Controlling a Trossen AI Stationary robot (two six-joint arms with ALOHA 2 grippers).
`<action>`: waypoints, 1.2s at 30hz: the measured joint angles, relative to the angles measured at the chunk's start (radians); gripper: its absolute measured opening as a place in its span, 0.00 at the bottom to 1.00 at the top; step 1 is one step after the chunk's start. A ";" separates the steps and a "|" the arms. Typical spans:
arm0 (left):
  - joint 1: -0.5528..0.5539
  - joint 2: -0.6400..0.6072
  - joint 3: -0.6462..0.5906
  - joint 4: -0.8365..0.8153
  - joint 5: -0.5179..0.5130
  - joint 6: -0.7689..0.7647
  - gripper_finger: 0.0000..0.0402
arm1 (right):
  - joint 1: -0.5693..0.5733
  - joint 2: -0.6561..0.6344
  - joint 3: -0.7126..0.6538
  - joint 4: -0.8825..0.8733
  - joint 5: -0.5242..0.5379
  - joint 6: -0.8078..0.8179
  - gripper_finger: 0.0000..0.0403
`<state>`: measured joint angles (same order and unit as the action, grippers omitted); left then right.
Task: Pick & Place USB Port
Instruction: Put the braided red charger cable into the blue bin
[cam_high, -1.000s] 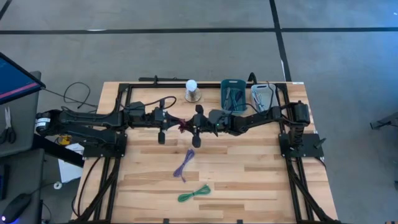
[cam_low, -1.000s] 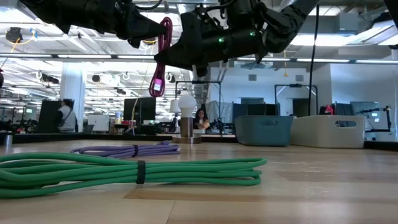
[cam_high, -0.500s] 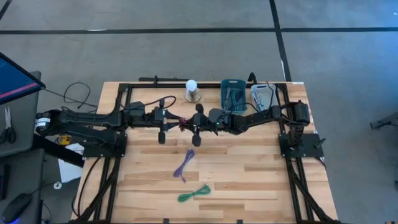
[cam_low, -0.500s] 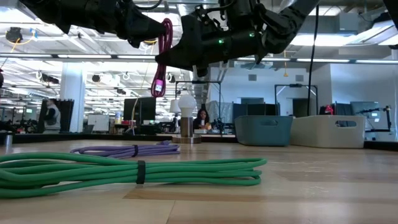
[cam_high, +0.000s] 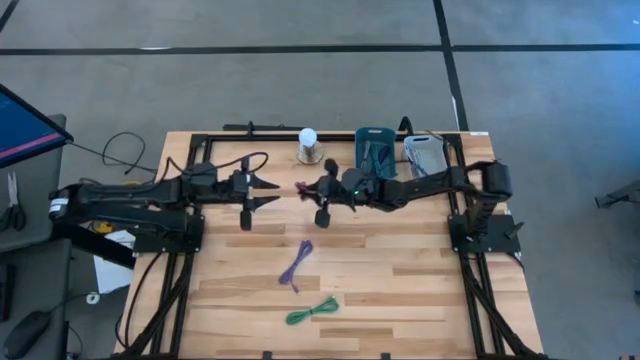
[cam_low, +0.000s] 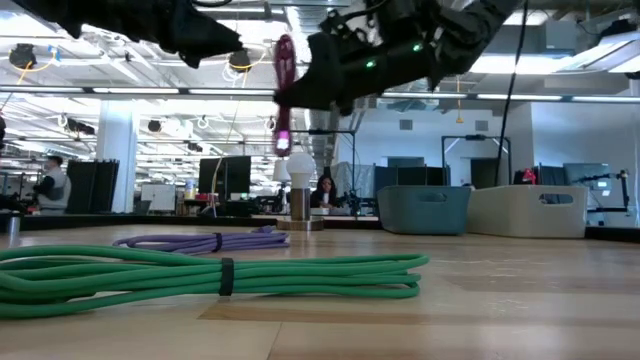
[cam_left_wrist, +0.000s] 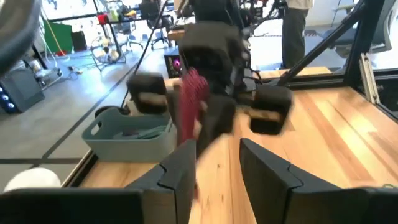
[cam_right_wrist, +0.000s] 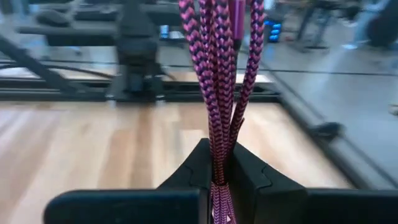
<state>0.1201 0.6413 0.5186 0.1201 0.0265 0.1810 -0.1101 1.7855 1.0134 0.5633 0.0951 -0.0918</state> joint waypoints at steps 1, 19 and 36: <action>0.000 -0.006 0.000 -0.004 0.000 -0.002 0.31 | -0.004 -0.029 -0.019 -0.011 0.020 -0.011 0.05; 0.000 -0.024 0.000 -0.062 0.000 -0.006 0.30 | -0.245 -0.431 -0.411 -0.160 0.223 0.119 0.05; 0.000 -0.024 0.000 -0.060 0.000 -0.005 0.30 | -0.416 -0.252 -0.412 -0.240 0.212 0.300 0.05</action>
<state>0.1200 0.6174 0.5186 0.0597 0.0264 0.1757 -0.5266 1.5333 0.6010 0.3235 0.3073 0.2085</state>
